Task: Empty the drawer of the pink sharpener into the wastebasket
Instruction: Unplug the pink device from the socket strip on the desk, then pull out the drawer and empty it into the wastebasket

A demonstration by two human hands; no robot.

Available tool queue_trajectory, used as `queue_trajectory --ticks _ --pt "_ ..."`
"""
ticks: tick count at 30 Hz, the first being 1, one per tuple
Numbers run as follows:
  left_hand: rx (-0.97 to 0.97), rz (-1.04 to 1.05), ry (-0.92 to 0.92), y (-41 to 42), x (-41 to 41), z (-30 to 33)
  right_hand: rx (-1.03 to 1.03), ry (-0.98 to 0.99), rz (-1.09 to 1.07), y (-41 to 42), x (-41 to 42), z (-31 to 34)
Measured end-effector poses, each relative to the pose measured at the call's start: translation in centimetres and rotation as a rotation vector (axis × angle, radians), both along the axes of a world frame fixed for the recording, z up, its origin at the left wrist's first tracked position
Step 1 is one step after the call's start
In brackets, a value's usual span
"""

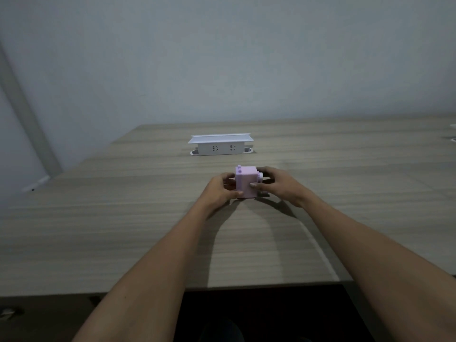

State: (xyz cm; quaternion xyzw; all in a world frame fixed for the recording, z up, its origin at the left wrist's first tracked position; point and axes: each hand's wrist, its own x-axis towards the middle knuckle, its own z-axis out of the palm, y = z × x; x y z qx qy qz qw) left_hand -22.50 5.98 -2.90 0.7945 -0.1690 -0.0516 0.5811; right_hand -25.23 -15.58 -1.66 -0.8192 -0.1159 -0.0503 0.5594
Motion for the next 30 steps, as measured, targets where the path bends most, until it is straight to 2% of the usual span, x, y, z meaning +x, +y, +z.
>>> queue_trajectory --ticks 9,17,24,30 --pt "0.006 -0.047 -0.007 0.9 0.3 -0.3 0.028 0.098 0.078 -0.6 1.0 -0.2" --pt "0.007 0.042 -0.009 4.7 0.1 -0.2 0.025 0.115 0.085 -0.7 0.7 0.2" --pt "-0.001 0.118 -0.073 7.6 -0.8 2.9 -0.02 0.023 0.02 -0.3 -0.3 2.6" --pt "-0.047 0.075 -0.156 5.8 -2.9 7.8 -0.02 -0.07 0.023 0.7 -2.1 6.7"
